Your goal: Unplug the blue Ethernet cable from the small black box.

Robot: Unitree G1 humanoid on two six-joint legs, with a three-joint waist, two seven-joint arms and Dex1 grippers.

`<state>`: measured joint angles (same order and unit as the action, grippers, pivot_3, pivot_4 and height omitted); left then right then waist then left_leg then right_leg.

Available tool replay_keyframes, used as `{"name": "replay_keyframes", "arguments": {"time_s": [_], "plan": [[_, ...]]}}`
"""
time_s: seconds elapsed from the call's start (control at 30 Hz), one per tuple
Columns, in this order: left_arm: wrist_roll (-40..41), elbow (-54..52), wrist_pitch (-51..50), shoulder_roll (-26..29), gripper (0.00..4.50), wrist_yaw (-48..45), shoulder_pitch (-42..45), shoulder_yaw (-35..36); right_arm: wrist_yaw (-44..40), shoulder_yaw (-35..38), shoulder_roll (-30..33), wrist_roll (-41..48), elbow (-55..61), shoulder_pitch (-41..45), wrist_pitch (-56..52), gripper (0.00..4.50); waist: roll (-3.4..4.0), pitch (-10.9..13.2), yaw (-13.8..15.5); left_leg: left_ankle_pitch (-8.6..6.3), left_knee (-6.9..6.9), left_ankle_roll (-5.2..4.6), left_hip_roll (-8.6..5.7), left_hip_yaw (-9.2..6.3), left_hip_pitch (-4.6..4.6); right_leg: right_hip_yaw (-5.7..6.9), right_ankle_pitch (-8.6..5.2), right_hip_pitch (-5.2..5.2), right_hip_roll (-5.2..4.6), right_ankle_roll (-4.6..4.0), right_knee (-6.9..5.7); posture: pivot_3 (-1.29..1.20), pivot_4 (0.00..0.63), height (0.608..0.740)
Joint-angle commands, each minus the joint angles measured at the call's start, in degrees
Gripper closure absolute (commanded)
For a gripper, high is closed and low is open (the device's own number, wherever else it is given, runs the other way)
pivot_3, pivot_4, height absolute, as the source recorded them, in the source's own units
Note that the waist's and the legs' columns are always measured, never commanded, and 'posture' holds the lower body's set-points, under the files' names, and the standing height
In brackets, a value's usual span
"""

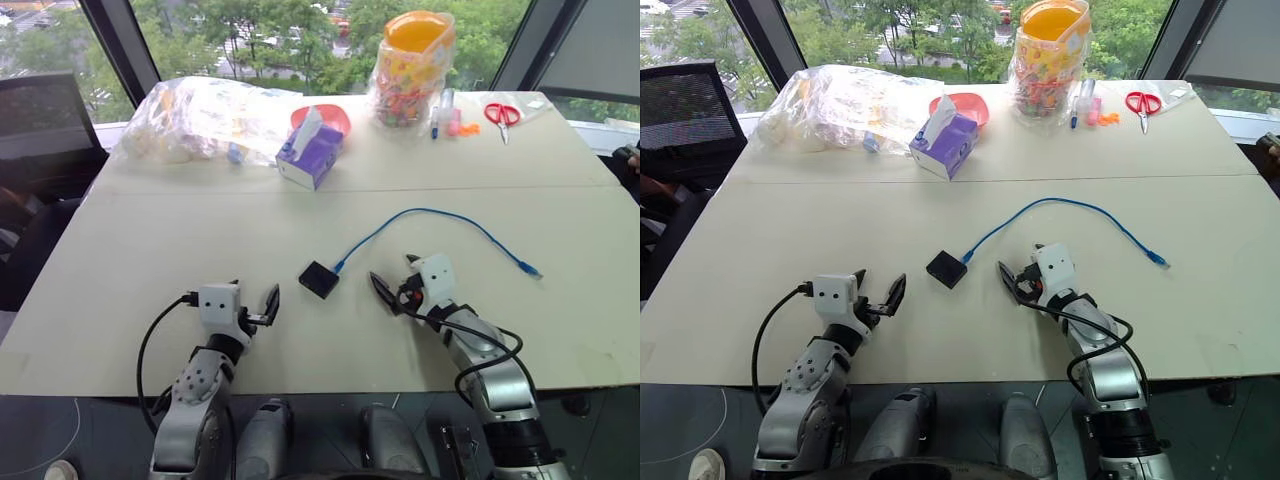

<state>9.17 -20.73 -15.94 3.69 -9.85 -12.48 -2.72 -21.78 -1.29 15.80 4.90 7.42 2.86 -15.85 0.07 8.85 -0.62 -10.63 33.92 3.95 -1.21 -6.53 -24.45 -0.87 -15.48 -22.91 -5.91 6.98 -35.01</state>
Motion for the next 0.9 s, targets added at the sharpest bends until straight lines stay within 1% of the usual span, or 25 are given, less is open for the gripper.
{"name": "replay_keyframes", "arguments": {"time_s": [0.03,0.3,0.43,0.57,0.73,0.83,0.9], "plan": [[-0.04,0.86,-0.38,-0.37,0.06,0.13,-0.52,-0.95,-0.08,-0.22,0.30,-0.07,-1.04,-0.58,-0.63,0.00,0.00,0.00,-0.01,0.00,0.00,0.00,0.00,0.00,0.00,0.00,0.00,0.00,0.00,0.00,0.00,0.00,0.150,0.726],[2.59,1.04,-0.03,0.19,0.06,-3.16,0.07,-0.94,-4.15,0.03,3.59,0.87,-1.53,1.78,-1.11,0.00,0.01,0.01,0.11,0.00,0.00,0.00,-0.02,0.00,-0.01,0.00,0.06,0.00,0.00,-0.10,0.00,0.00,0.150,0.726],[5.15,1.68,-1.30,2.21,0.06,-7.40,1.05,-0.86,-9.14,-0.55,7.48,1.90,-1.36,4.52,-2.45,0.00,0.03,0.03,0.34,0.01,0.01,-0.01,-0.06,0.01,-0.04,0.01,0.08,0.01,-0.01,-0.12,0.00,0.00,0.150,0.726],[8.70,2.30,-3.56,5.98,0.06,-13.20,1.79,-0.21,-17.60,-2.04,13.53,3.40,-1.50,9.43,-4.95,0.00,0.06,0.10,0.26,0.03,0.01,-0.04,-0.08,0.03,-0.06,0.01,0.11,0.06,-0.02,-0.18,0.00,0.00,0.150,0.726],[14.44,1.48,-8.72,13.16,0.06,-21.23,3.64,1.83,-30.93,-5.90,22.93,3.01,-5.72,21.02,-6.07,0.00,0.19,0.39,0.00,0.12,0.00,-0.19,-0.06,0.07,-0.06,0.01,0.11,0.15,-0.01,-0.18,-0.12,0.00,0.150,0.726],[19.56,-0.22,-13.04,16.78,0.06,-24.35,5.34,4.42,-37.95,-9.94,25.52,1.28,-10.26,29.11,-4.48,0.00,0.12,0.76,-0.15,0.13,0.00,-0.20,-0.05,0.07,-0.06,0.00,0.12,0.13,0.00,-0.18,-0.16,0.00,0.150,0.726],[22.42,-1.50,-15.72,19.25,0.06,-26.06,6.41,6.00,-41.76,-13.20,25.93,-0.83,-14.02,34.47,-2.58,0.00,0.01,0.89,-0.18,0.13,-0.04,-0.20,-0.03,0.07,-0.06,0.01,0.11,0.10,0.01,-0.16,-0.18,0.00,0.150,0.726]]}}
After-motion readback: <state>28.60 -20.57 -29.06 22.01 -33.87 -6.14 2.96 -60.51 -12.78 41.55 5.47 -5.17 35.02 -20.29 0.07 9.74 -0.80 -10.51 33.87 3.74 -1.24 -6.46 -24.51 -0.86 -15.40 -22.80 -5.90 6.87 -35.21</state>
